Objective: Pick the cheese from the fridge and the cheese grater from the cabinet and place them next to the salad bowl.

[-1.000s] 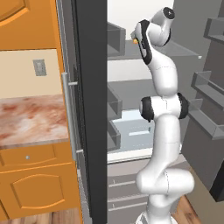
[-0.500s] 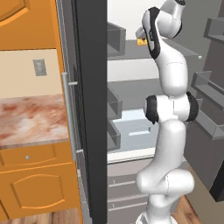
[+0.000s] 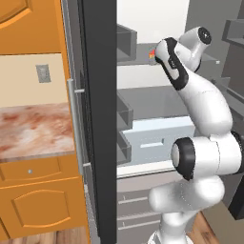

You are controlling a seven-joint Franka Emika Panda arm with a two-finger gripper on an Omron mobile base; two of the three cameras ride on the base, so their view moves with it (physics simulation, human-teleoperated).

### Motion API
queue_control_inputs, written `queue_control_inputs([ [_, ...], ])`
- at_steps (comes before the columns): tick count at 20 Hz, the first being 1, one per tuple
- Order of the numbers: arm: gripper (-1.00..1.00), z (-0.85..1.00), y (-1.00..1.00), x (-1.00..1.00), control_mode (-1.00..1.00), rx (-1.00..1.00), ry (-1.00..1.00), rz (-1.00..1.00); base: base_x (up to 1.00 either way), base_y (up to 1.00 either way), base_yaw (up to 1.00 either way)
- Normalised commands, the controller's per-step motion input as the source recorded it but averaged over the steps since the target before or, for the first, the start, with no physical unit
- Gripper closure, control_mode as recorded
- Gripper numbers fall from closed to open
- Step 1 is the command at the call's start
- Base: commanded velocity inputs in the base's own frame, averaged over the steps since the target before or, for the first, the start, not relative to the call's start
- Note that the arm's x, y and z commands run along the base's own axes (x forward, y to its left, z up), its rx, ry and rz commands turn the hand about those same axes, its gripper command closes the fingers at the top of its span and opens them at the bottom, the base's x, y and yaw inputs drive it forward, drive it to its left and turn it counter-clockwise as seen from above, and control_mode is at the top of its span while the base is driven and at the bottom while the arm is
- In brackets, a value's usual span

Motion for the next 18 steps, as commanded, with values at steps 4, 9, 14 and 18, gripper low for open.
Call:
queue_control_inputs([
  [4, 1.00, -0.22, 0.06, -1.00, -1.00, 0.01, -0.26, 0.00, 0.00, 0.00, 0.00],
  [9, 1.00, 0.55, 0.00, -1.00, -1.00, 0.10, -0.02, -0.04, 0.00, 0.00, 0.00],
  [14, 1.00, 0.59, -0.02, -1.00, -1.00, 0.12, 0.03, -0.10, 0.00, 0.00, 0.00],
  [18, 1.00, 0.25, 0.00, -1.00, -1.00, 0.09, 0.11, -0.11, 0.00, 0.00, 0.00],
])
